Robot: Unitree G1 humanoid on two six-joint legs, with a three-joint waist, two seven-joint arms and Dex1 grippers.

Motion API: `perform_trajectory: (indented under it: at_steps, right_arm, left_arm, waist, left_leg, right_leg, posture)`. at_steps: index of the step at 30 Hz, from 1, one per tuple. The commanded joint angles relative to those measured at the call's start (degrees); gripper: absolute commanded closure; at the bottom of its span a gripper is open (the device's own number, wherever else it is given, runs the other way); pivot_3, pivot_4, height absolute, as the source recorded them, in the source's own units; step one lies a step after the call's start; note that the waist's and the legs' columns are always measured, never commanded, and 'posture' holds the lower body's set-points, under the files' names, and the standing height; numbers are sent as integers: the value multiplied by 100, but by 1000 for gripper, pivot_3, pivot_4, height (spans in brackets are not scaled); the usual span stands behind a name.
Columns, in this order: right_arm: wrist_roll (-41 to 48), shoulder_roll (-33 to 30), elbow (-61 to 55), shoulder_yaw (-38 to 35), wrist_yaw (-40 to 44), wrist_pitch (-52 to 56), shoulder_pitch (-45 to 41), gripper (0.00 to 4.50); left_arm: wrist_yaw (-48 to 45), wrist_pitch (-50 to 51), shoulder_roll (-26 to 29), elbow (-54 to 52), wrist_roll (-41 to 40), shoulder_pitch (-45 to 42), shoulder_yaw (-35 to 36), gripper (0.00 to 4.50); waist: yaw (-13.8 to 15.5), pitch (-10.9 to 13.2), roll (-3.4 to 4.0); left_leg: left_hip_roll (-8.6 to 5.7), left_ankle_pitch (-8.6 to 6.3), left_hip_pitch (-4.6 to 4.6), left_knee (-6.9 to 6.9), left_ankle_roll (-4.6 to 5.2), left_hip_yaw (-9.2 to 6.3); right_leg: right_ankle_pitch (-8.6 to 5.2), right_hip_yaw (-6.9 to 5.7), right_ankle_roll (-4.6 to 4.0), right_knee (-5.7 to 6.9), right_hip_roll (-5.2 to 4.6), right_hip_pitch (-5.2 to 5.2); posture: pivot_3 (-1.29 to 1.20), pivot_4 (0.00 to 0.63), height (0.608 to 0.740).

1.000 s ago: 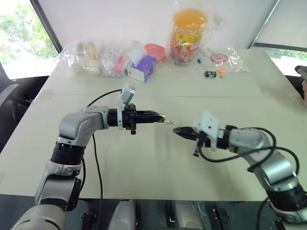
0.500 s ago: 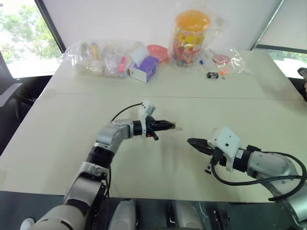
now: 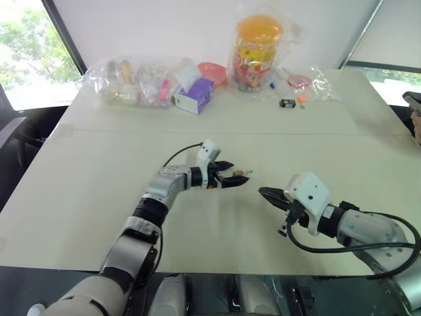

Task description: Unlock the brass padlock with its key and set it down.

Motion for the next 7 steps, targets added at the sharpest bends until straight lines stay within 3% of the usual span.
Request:
perform_trajectory:
  at_steps: [1, 7]
  right_arm:
    - [-68, -240, -74, -248, 141, -147, 27, 4500]
    - [-140, -601, 358, -606, 434, -383, -63, 4500]
  left_arm:
    - [-338, -27, 478, -530, 162, 276, -38, 21]
    - [-1128, -50, 1362, -2188, -75, 782, 34, 21]
  waist:
    - [-40, -1, 2]
    - [46, 1, -2]
  left_leg:
    - [2, 0, 1, -2, 0, 0]
    - [-3, 1, -10, -1, -1, 0]
  right_leg:
    - [0, 1, 0, 0, 0, 0]
    - [0, 1, 0, -8, -9, -4]
  posture:
    - [0, 150, 740]
    - [0, 150, 740]
